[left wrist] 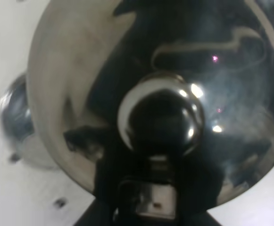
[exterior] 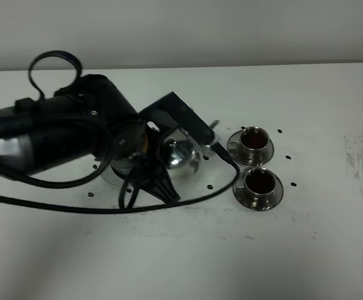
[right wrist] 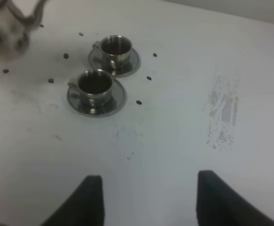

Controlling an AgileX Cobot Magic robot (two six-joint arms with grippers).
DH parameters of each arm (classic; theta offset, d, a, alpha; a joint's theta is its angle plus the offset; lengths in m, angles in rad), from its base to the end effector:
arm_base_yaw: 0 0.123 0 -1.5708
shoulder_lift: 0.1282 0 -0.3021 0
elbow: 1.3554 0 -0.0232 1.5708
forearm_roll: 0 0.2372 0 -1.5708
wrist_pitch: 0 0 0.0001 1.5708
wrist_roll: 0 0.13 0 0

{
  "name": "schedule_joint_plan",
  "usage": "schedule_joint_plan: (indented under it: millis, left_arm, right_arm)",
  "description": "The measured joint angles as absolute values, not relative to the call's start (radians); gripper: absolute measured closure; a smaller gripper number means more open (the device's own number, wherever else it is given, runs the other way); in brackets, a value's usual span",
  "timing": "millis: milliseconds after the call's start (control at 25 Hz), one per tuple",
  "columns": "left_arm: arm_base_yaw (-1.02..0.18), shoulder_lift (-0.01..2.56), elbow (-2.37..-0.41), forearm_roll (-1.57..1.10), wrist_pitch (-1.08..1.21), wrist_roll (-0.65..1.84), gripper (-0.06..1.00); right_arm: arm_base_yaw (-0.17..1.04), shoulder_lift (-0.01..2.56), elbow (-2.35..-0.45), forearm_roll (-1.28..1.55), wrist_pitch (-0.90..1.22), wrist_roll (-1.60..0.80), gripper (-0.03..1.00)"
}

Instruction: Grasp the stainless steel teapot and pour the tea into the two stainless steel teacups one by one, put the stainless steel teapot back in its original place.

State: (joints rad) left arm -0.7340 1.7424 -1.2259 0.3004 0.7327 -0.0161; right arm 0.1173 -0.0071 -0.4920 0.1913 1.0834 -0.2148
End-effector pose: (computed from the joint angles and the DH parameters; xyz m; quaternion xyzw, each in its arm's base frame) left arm 0.2903 -0.2272 0.2182 0.4231 0.8753 0.0387 0.2309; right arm -0.0046 0.0215 0.2497 -0.1460 0.8429 0.0705 0.5131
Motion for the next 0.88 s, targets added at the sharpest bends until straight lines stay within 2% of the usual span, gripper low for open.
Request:
schedule_joint_plan:
  millis: [480,880]
  left_arm:
    - [-0.433,1.673,-1.002,0.303,0.501,-0.032,0.77]
    - [-0.393,1.762,-0.987,0.274,0.379,-0.046,0.77]
  right_arm:
    - [0.117,-0.007,-0.492,0.191,1.083,-0.215,0.54]
    - [0.117,-0.007,-0.492,0.191,1.083,-0.215,0.54]
